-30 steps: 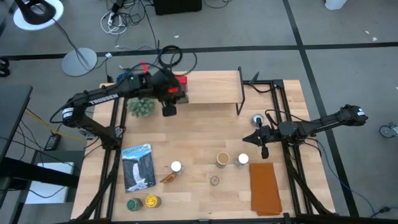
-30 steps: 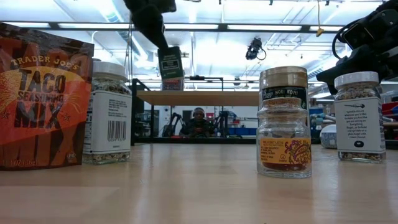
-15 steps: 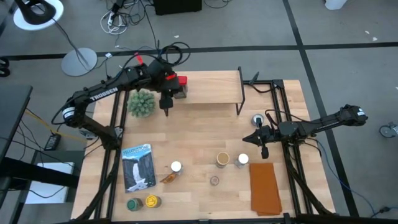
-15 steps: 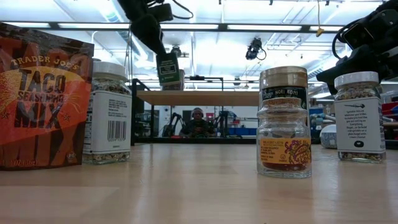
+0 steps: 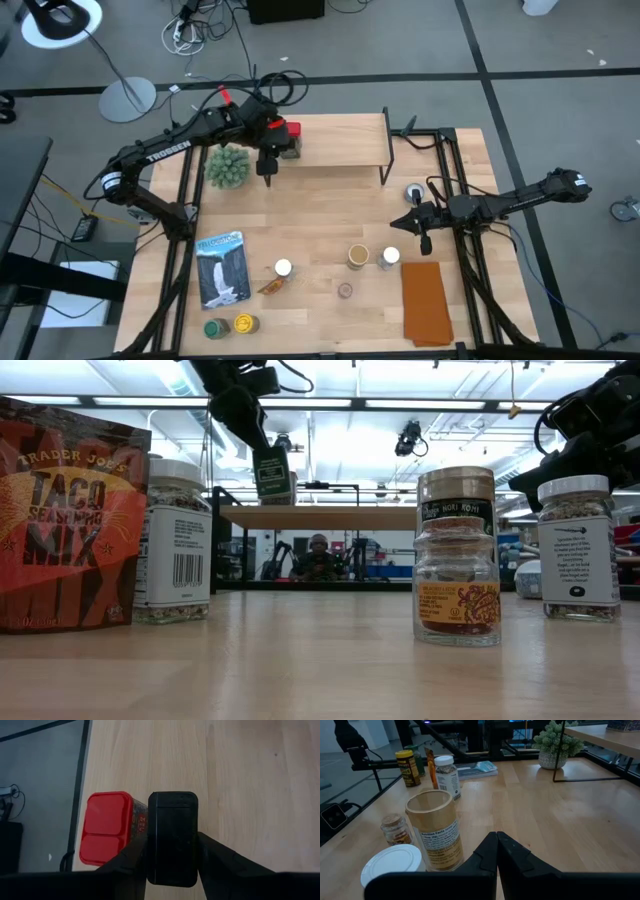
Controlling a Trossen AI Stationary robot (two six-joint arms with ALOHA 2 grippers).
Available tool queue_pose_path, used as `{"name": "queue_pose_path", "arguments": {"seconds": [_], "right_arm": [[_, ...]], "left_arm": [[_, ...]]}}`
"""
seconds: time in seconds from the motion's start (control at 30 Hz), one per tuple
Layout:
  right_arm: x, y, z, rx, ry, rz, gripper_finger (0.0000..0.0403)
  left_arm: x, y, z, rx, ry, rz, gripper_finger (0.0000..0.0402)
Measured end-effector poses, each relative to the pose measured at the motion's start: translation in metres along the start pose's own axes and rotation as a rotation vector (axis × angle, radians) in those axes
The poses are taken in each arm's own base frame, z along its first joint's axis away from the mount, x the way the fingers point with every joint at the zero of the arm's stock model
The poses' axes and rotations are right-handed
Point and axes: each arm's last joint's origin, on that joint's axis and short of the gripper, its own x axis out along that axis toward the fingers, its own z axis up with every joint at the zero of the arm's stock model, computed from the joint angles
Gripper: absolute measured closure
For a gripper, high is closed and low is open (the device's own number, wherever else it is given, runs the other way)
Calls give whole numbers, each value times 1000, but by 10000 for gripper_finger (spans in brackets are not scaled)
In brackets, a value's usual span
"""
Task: Shelf spices
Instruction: Put the black seasoning can on the shelf
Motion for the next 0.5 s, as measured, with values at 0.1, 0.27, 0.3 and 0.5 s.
{"name": "queue_pose_path", "arguments": {"seconds": [0.1, 0.27, 0.3, 0.5], "right_arm": [[0, 0, 0, 0, 0, 0, 394], [0, 0, 0, 0, 0, 0, 394], [0, 0, 0, 0, 0, 0, 394], [0, 0, 0, 0, 0, 0, 394]], "left_arm": [[0, 0, 1, -1, -5, 5, 261], [2, 0, 1, -26, -9, -5, 261], [5, 0, 2, -31, -10, -13, 261], [22, 0, 2, -39, 24, -41, 261]]}}
